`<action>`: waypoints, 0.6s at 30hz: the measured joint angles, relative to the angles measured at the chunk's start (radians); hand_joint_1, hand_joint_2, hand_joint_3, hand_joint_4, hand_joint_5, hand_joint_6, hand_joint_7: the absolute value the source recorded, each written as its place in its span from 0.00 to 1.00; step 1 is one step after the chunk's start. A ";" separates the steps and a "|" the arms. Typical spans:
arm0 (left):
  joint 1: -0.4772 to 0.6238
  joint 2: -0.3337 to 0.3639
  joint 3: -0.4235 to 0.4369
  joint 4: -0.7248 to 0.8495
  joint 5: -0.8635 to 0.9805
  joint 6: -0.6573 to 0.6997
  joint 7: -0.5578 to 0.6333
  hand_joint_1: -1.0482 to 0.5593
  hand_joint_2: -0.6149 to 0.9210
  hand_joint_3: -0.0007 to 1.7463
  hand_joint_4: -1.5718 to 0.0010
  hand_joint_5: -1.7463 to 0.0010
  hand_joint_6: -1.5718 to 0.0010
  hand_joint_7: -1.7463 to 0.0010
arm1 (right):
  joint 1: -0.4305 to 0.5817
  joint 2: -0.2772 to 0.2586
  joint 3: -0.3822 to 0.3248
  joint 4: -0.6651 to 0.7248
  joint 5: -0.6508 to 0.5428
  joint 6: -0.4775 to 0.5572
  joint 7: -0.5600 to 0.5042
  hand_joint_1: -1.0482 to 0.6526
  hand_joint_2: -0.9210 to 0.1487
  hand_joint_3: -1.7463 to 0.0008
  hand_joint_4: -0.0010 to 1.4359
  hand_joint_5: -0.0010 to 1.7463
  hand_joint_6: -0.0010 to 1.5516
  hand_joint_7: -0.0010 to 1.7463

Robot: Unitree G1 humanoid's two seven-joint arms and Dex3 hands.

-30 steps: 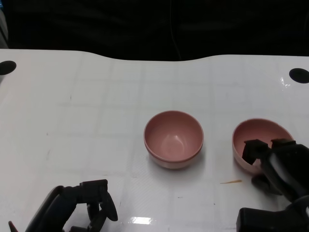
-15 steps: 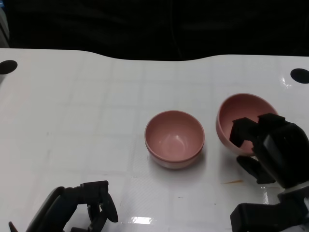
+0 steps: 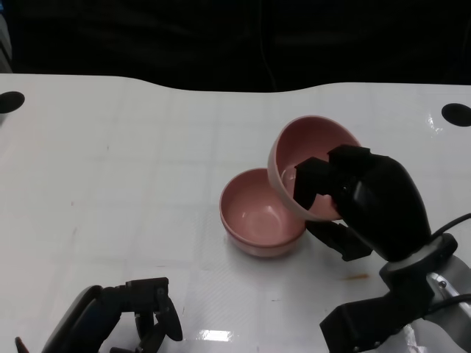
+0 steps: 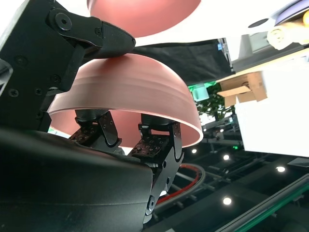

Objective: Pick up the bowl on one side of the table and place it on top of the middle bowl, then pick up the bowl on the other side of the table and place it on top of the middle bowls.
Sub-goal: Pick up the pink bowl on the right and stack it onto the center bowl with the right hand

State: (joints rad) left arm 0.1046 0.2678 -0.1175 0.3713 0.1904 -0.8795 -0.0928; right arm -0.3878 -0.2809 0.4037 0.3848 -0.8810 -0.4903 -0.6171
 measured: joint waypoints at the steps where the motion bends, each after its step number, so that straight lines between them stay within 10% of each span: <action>1: 0.000 0.000 0.000 0.000 0.002 0.000 0.000 0.57 0.66 0.77 0.47 0.02 0.48 0.21 | -0.006 0.004 0.005 0.009 0.000 -0.003 0.001 0.52 0.64 0.25 0.72 1.00 0.57 0.90; 18: 0.011 -0.004 -0.003 -0.009 0.018 0.013 0.000 0.58 0.67 0.75 0.48 0.01 0.49 0.19 | -0.174 0.100 0.131 0.321 -0.017 -0.067 0.018 0.57 0.56 0.47 0.67 1.00 0.51 0.95</action>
State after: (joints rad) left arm 0.1157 0.2636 -0.1204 0.3624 0.2083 -0.8666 -0.0927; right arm -0.5622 -0.1813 0.5349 0.7057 -0.8984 -0.5569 -0.5991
